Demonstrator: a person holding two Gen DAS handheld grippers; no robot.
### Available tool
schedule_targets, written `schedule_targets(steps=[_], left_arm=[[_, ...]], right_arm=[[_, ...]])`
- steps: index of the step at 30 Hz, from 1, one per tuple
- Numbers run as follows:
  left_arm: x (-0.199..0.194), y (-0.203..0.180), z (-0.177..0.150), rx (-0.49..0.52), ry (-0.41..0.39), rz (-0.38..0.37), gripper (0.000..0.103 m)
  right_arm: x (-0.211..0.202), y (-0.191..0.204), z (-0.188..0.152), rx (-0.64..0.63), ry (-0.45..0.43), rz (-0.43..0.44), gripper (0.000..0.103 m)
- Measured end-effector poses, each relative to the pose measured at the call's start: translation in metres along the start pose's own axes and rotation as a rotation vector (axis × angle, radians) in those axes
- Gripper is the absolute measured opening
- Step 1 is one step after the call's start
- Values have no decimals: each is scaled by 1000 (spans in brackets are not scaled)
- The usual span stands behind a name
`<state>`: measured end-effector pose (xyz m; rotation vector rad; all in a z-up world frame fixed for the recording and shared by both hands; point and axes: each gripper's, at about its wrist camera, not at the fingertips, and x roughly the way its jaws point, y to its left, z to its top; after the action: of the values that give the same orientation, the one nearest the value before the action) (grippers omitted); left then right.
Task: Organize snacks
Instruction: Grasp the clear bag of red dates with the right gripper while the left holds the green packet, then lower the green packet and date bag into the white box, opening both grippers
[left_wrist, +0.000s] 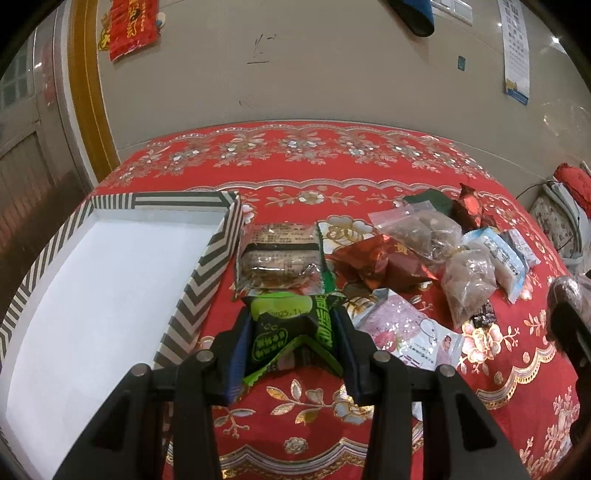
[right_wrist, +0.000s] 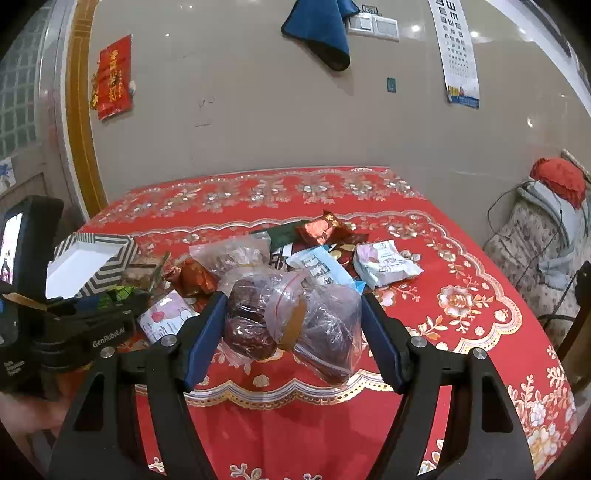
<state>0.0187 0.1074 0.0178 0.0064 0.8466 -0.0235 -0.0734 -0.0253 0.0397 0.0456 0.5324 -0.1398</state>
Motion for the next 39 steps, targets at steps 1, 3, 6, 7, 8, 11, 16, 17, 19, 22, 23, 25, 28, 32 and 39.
schedule_targets(steps=[1,3,6,7,8,11,16,17,19,22,23,25,28,32,39], left_arm=[[1,1,0,-2,2,-1,45],[2,2,0,-12,12,-7,45],[5,4,0,-22,26,-16,45],[6,4,0,-23,27,-18,45],[6,4,0,-22,28,-19,45],[6,4,0,-20,28,-20,45],[8,4,0,-21,30,-17,45],[8,3,0,-18,28,-15,45],[7,2,0,-14,26,-15,45],[8,4,0,-18,29,-17,45],[8,3,0,-18,30,-17,45],[8,4,0,-18,29,-19,45],[6,2,0,-10,18,-18,45],[-9,-7,-1,13,-22,-58,45],[-74,31,10,-1,-86,-81,45]], right_arm=[[0,0,0,1,-2,1,73],[0,0,0,1,-3,-2,73],[-2,1,-1,-1,-12,-7,73],[-3,2,-1,-3,-11,-10,73],[-3,2,-1,-4,-11,-10,73],[-3,1,-1,3,-15,-8,73],[-6,-3,0,17,-31,-2,73],[-6,-2,0,18,-30,-1,73],[-6,-3,0,17,-29,-1,73],[-8,-4,-1,22,-33,7,73],[-8,-5,-1,24,-33,9,73],[-6,-5,0,29,-27,12,73],[-5,-8,0,39,-23,21,73],[-7,-5,0,31,-35,16,73],[-12,20,0,-13,-41,88,73]])
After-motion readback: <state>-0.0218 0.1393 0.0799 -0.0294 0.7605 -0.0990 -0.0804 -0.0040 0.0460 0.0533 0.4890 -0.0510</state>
